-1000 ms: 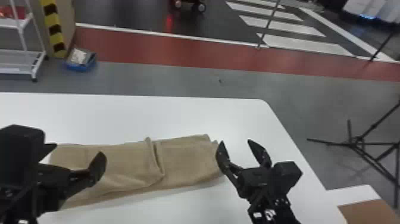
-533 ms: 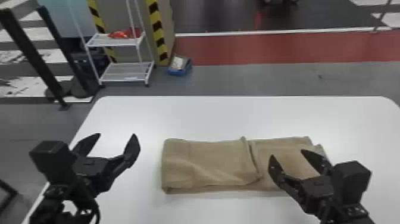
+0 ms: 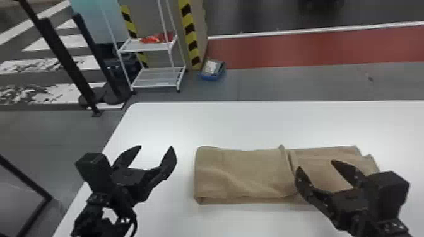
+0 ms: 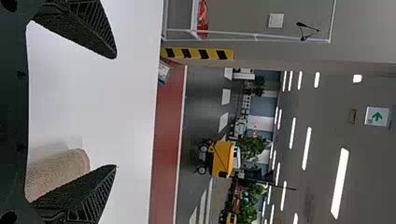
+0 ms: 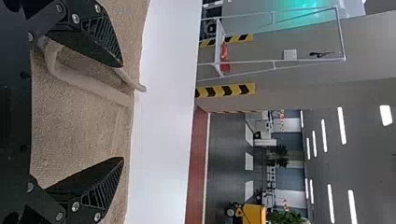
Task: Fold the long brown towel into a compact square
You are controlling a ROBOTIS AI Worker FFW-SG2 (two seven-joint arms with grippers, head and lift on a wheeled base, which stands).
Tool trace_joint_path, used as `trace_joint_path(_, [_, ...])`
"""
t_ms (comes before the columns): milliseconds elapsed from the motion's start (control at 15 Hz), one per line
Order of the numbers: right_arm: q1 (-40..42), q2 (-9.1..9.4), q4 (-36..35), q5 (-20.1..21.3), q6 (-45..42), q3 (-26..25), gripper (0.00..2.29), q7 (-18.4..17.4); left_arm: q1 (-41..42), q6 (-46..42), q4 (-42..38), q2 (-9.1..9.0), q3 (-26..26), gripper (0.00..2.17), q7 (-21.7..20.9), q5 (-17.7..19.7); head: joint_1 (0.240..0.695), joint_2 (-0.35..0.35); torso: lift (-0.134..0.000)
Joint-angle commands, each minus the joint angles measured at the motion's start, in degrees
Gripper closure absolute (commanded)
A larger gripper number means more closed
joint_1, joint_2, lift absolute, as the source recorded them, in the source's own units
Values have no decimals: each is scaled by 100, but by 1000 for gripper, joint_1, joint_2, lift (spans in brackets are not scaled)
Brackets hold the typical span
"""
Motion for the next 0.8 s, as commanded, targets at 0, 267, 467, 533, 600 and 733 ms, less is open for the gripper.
trace_joint_path(0, [-155,23,35,13,102,106,194,-8,1,0,41,-32,11,36,-40,0,695,218,-118])
trace_joint_path(267, [-718,41,598,4,506,511,194,-17,-60,-18,129,-32,-15,36,-128,0,695,239,-118])
trace_joint_path(467, [-832,59,747,13,682,581,194,-8,-174,-18,296,-32,-32,36,-207,0,695,258,-118])
trace_joint_path(533, [-849,59,782,13,770,599,205,-8,-218,-18,367,-32,-41,39,-242,0,695,261,-118])
trace_joint_path(600, [-885,67,844,13,805,634,218,-8,-227,-18,410,-32,-41,39,-269,0,695,261,-118])
trace_joint_path(733, [-920,76,914,13,787,651,262,-8,-227,-36,463,-32,-41,39,-277,0,695,259,-118])
